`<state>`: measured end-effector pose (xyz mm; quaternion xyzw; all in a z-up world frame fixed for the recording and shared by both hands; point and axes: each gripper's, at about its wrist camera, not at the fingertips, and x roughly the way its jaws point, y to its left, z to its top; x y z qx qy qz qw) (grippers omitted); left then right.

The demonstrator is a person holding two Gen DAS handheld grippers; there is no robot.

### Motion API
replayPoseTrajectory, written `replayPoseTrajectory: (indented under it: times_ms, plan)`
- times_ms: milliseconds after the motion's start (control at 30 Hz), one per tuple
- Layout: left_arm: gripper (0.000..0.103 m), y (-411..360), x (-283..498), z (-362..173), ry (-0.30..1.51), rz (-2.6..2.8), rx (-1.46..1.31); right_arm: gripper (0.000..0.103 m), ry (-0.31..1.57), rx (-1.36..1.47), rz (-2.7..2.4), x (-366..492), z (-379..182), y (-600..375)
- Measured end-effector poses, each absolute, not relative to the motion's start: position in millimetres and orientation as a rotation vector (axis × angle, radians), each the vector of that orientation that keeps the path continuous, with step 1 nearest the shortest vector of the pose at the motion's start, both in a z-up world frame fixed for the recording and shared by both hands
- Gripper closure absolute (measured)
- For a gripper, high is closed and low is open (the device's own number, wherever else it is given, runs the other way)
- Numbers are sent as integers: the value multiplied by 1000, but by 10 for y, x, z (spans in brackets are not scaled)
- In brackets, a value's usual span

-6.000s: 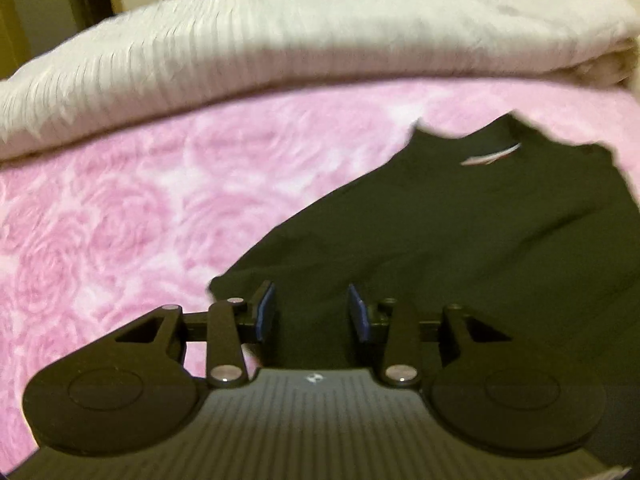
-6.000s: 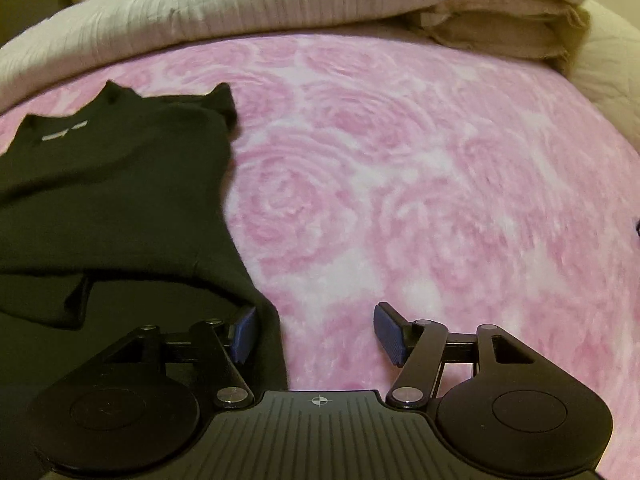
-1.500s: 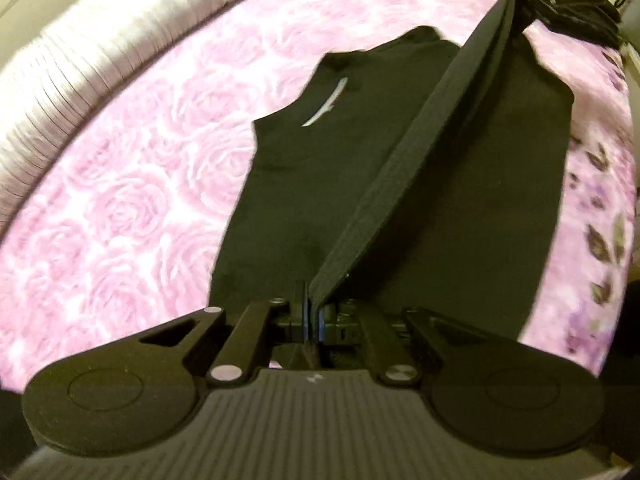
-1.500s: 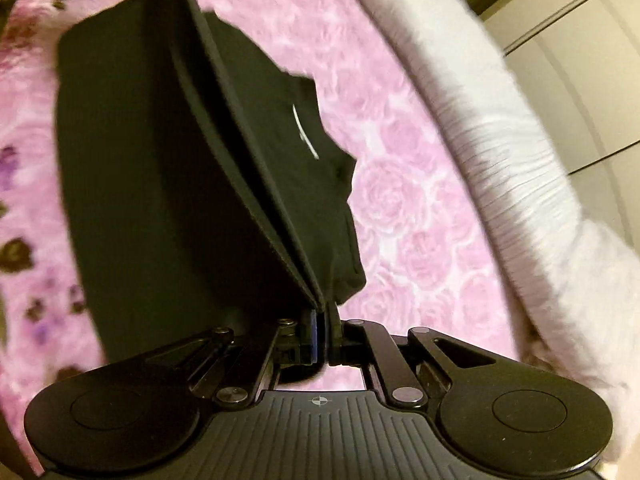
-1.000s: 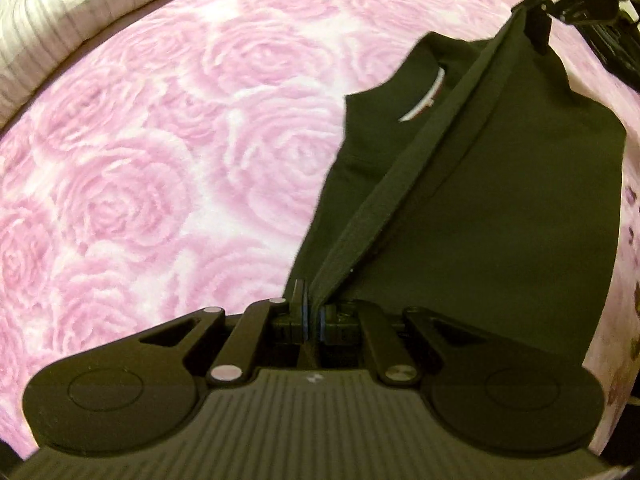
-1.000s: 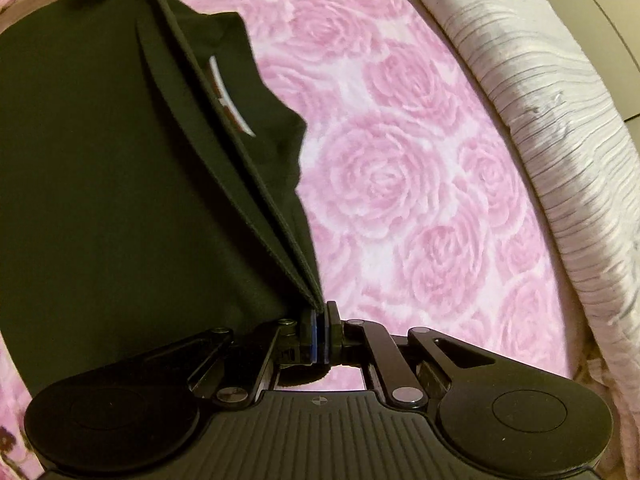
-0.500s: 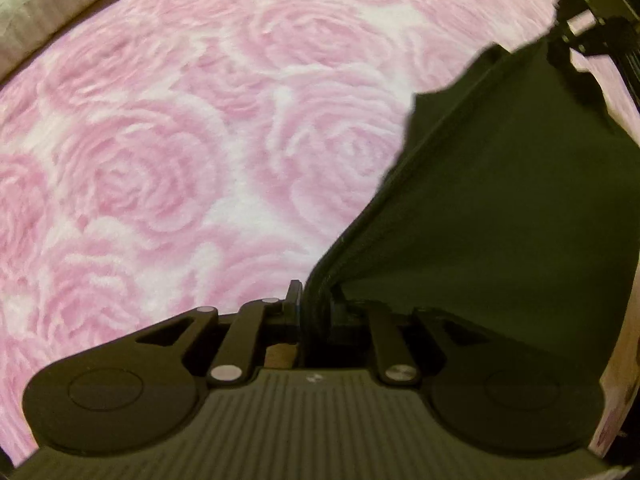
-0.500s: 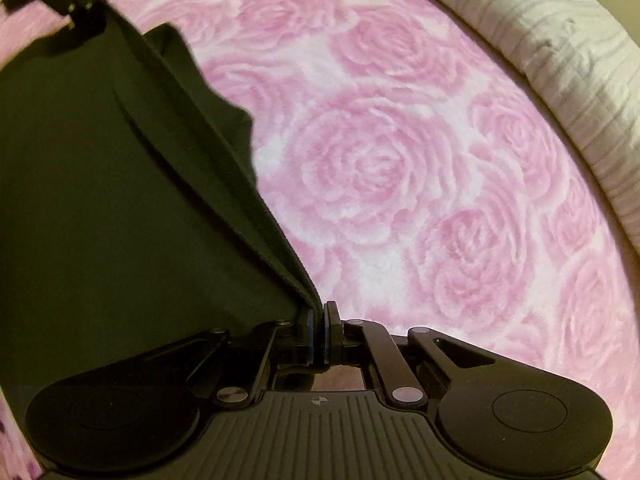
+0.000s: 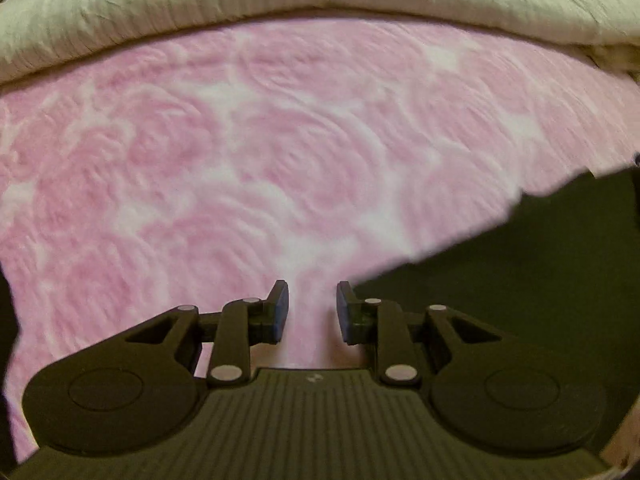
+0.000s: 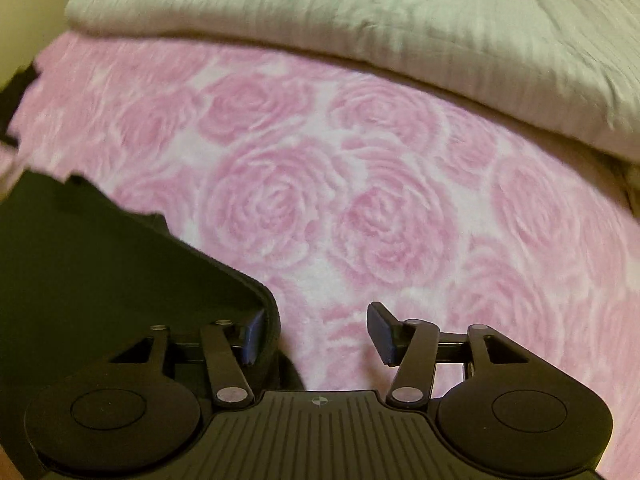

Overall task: Fold clothes
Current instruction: 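Lower the hem onto the shirt and press the fold with both grippers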

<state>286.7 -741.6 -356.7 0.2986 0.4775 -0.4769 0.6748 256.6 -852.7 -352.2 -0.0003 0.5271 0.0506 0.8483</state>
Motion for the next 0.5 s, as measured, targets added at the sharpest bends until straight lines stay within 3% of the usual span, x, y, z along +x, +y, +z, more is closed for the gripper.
replayPoseTrajectory:
  times_ms: [133,300,500]
  plan:
    - [82,-7278,2614,-3734,1128,-1129,692,49,1089,271,48,2523,-3515,-8813]
    - [82,-7212,2591,-3896,1174,-1110,615,49,929,698,-37,2448,-3426,-9375]
    - [81,-7142,2729,-3895,1220,-1081,466,49,1012,565,-18,2337,-3414,-9202]
